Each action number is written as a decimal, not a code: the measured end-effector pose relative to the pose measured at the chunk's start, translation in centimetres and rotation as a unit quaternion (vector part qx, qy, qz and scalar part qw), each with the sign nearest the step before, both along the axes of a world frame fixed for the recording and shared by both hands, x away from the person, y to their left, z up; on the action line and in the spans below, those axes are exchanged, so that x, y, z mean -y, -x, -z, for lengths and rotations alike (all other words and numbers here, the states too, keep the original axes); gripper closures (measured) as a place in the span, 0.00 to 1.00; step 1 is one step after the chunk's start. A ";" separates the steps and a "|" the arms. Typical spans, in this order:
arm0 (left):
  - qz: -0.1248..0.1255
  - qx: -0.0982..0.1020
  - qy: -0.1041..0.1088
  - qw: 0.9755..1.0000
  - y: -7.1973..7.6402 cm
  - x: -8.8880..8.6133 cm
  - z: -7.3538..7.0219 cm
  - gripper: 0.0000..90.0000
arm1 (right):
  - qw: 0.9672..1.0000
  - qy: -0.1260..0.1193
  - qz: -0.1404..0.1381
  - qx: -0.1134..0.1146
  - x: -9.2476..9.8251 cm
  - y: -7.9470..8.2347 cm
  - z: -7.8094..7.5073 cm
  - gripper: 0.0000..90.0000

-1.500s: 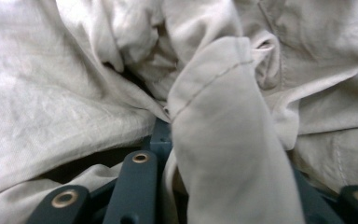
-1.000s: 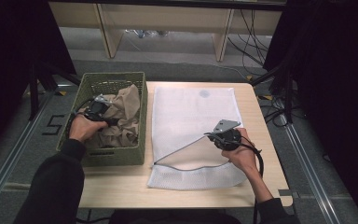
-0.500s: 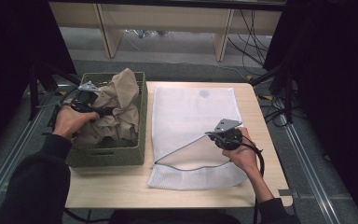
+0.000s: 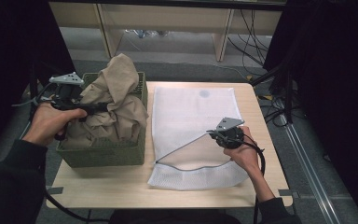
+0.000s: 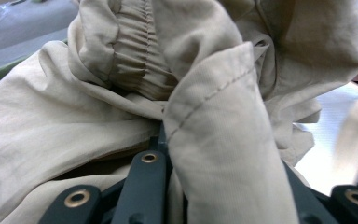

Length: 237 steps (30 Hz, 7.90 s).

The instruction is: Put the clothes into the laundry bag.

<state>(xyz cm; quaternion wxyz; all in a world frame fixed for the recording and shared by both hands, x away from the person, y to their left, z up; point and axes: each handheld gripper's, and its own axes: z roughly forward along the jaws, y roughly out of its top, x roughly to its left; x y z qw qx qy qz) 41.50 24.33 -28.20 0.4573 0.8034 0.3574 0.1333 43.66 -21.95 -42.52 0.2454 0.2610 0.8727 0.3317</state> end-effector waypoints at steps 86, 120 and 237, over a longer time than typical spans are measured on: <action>-0.011 0.005 -0.135 0.991 -3.2 21.2 12.7 0.19 | 0.999 -0.037 -0.023 0.021 0.4 1.4 -3.3 1.00; 0.010 0.001 -0.098 0.995 -3.8 21.8 14.5 0.36 | 0.999 -0.044 -0.020 0.014 0.6 1.1 -3.1 1.00; 0.032 0.018 -0.077 0.996 -2.4 27.1 17.1 0.71 | 0.998 -0.045 -0.052 0.011 0.8 2.8 -4.5 1.00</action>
